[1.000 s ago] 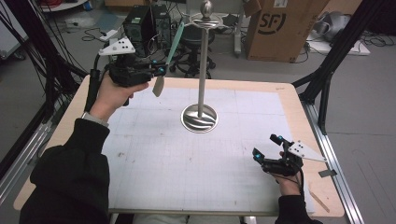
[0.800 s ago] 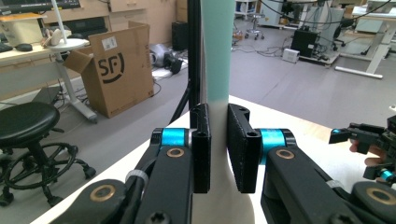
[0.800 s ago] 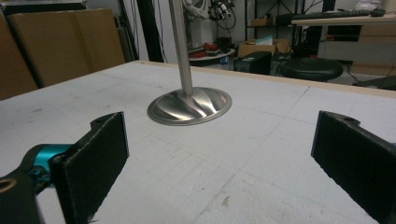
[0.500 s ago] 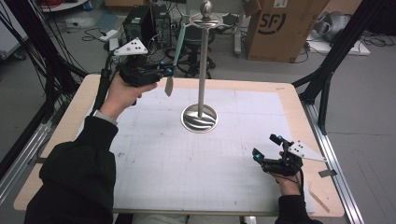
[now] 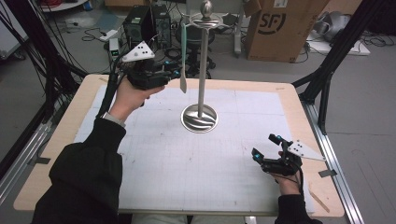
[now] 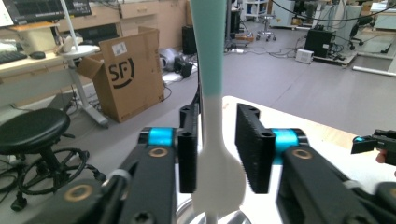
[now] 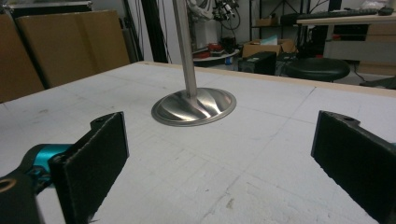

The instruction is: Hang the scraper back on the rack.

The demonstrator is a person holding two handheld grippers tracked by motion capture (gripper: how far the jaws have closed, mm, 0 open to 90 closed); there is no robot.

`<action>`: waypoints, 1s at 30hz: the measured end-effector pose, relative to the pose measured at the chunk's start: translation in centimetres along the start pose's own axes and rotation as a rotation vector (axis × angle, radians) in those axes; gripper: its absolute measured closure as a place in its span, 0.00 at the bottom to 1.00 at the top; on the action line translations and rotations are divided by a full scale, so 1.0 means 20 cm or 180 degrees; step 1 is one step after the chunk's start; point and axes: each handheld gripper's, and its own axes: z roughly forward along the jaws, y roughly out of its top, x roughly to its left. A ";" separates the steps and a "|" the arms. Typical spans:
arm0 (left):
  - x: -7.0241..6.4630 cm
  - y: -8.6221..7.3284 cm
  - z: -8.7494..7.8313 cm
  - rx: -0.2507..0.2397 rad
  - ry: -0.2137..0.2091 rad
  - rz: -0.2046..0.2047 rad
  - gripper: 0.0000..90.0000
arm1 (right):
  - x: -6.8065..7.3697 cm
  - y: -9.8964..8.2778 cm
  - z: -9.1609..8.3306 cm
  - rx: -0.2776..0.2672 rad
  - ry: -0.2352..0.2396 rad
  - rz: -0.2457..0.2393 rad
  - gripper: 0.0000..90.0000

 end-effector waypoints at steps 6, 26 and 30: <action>0.02 -0.09 -0.08 -0.0106 -0.0001 -0.0066 0.59 | 0.00 0.00 0.00 0.0004 -0.0007 0.0001 0.03; 0.00 -0.50 -0.17 0.0087 0.0027 -0.0100 0.02 | 0.00 -0.01 0.01 0.0060 -0.0012 -0.0021 0.03; 0.00 -0.61 -0.22 0.0101 0.0025 -0.0167 0.02 | 0.00 -0.01 0.01 0.0072 -0.0015 -0.0004 0.03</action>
